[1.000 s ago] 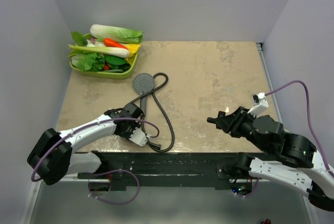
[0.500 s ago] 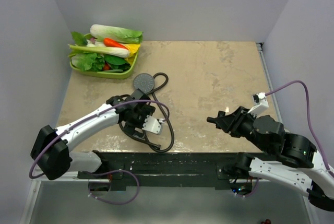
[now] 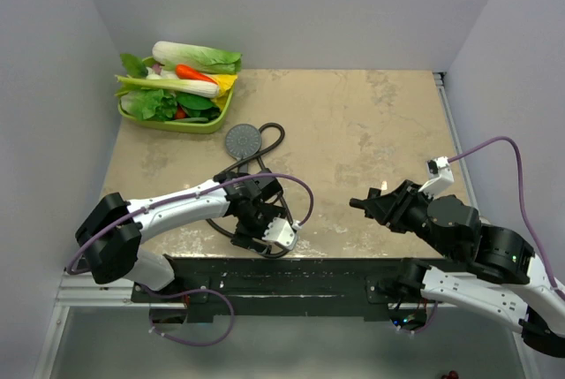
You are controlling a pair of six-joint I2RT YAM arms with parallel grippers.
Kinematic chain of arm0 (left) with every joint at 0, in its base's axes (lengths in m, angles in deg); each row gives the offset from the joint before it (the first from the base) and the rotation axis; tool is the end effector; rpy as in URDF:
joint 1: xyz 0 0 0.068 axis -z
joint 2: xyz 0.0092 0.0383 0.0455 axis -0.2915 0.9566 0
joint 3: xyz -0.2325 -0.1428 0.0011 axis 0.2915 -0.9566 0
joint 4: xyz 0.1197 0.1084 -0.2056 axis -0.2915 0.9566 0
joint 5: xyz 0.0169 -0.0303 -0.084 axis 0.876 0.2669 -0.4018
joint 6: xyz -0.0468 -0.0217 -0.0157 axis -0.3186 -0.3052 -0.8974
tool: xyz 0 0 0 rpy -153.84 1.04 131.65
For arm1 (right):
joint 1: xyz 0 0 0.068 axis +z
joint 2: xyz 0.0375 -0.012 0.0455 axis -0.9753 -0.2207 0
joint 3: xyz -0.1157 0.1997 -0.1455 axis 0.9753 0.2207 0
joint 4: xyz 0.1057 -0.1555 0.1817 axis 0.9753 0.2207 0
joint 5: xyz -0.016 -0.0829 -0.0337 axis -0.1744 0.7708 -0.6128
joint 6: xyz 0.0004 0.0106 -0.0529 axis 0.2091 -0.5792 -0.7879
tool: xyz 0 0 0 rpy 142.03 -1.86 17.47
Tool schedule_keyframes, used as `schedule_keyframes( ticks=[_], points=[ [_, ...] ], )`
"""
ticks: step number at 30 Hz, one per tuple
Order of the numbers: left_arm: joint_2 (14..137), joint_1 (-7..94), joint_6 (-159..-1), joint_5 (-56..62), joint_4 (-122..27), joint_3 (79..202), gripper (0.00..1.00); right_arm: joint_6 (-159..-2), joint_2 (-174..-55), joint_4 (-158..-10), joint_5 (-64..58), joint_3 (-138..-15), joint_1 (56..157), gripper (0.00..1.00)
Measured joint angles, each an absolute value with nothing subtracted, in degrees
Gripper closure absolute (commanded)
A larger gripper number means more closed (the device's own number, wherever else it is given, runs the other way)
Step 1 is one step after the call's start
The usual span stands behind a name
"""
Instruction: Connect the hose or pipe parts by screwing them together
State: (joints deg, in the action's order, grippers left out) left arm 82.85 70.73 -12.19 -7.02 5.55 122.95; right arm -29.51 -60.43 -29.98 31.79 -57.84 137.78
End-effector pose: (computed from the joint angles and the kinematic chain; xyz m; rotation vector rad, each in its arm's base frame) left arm 0.1402 -0.2105 0.2066 2.4040 1.6423 -0.4693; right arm 0.0455 0.0473 0.3625 0.2705 2.0403 0.8630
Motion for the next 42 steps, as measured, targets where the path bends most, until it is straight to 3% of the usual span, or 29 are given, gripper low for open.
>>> schedule_keyframes(
  ticks=[10,19,35,42],
  points=[
    [89.01,71.80,-14.90,-10.30,2.44,122.99,0.34,-28.90,-59.25,-29.48,31.87,-56.70,137.78,1.00],
    [92.14,72.54,-16.41,-10.76,0.28,123.15,0.54,-28.83,-59.18,-29.30,31.85,-56.07,137.78,1.00],
    [95.90,72.54,-18.02,-10.85,-0.95,126.23,0.56,-28.29,-57.89,-29.26,31.85,-54.73,137.78,1.00],
    [96.46,72.54,-18.92,-10.39,-1.56,126.55,0.62,-28.26,-57.69,-29.28,31.85,-54.25,137.78,1.00]
  ],
)
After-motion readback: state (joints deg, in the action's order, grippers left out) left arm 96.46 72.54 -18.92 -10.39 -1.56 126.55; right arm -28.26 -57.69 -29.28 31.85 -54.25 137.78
